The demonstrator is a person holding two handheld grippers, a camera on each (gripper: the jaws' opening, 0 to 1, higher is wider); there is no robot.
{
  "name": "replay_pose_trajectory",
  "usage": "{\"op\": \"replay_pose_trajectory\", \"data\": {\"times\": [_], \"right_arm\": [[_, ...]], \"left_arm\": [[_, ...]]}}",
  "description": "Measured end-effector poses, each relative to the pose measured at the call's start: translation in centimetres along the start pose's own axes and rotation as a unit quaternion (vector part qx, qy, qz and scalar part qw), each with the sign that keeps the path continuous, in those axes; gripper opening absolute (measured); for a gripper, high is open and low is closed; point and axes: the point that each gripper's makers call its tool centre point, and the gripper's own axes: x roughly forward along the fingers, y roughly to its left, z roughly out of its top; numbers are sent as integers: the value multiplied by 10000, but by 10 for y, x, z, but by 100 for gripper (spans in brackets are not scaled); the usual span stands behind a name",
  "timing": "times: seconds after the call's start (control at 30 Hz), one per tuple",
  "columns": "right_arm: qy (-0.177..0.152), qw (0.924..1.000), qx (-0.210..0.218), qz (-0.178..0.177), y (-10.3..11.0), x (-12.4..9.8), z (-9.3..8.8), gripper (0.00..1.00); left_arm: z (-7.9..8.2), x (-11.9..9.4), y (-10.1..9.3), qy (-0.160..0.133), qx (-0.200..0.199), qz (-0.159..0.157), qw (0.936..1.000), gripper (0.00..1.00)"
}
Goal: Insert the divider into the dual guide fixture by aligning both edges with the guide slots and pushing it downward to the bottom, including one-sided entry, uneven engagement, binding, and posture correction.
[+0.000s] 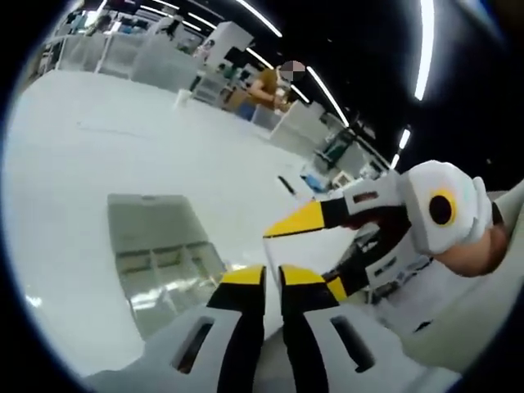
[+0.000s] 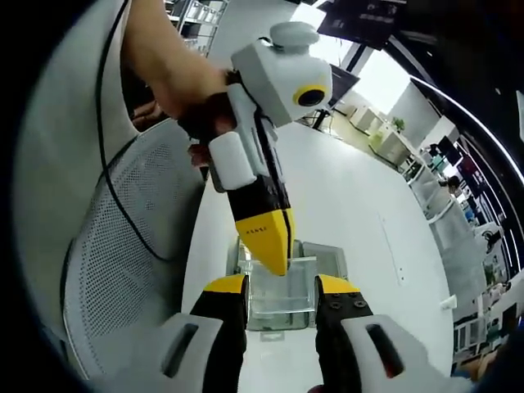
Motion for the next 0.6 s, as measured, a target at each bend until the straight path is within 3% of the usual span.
{"op": "replay_pose_trajectory", "data": {"times": [0.6], "right_arm": [[-9,10000,-81,14,1,1,3,28]], "left_arm": [[-2,-1,-1,116,-104,-61,9999,1]]}}
